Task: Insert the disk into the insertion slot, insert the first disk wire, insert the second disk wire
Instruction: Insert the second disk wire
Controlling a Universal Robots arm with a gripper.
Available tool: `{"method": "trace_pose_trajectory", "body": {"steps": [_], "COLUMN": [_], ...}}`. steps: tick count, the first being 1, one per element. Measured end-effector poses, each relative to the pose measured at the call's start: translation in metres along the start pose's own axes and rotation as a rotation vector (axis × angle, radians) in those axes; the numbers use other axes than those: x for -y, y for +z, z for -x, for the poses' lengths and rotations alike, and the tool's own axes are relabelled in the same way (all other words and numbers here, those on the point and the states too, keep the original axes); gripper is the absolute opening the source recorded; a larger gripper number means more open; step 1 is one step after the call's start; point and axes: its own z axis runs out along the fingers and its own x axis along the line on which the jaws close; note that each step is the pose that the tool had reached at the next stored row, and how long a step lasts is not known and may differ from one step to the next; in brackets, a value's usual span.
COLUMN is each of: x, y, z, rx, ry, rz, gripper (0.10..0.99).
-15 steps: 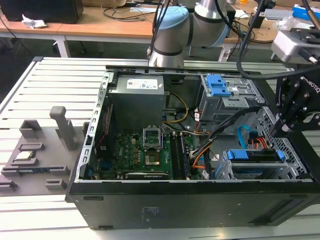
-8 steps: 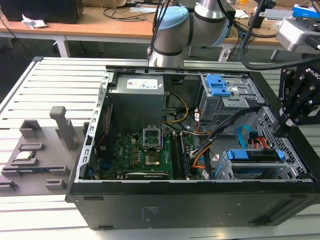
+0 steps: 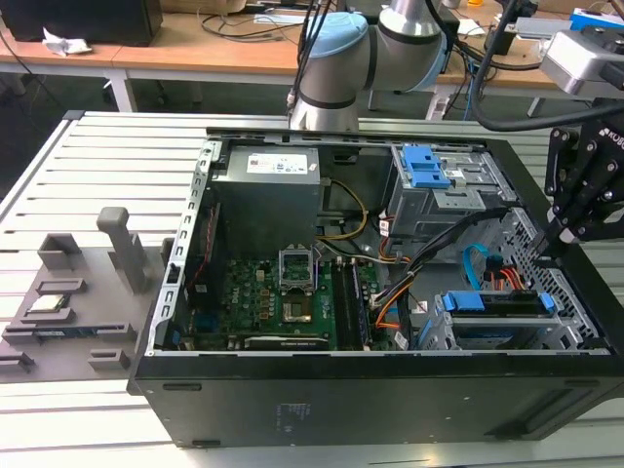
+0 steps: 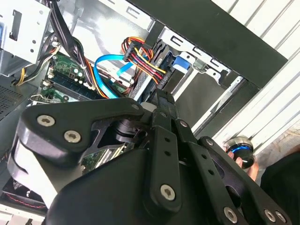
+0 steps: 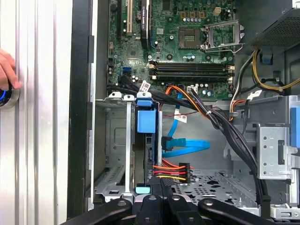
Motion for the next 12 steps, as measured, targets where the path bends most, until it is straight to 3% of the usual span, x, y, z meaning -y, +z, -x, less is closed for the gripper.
{"method": "trace_pose_trajectory", "body": {"steps": [4, 6, 7, 8, 9, 12], "x": [0.0, -0.0002, -0.0016, -0.006, -0.0168, -0.0296], "y": [-0.0001, 0.0003, 0.0028, 0.0067, 0.0118, 0.0225], "z": [0.0, 0.0002, 0.0011, 0.0017, 0.0028, 0.0069], "rx": [0.0, 0.0004, 0.0003, 0.0005, 0.0005, 0.0005], "ry": [0.0, 0.0, 0.0, 0.0, 0.0, 0.0], "rz": [0.0, 0.0, 0.0, 0.0, 0.0, 0.0], "gripper": [0.169, 0.302, 0.302, 0.302, 0.302, 0.302]}}
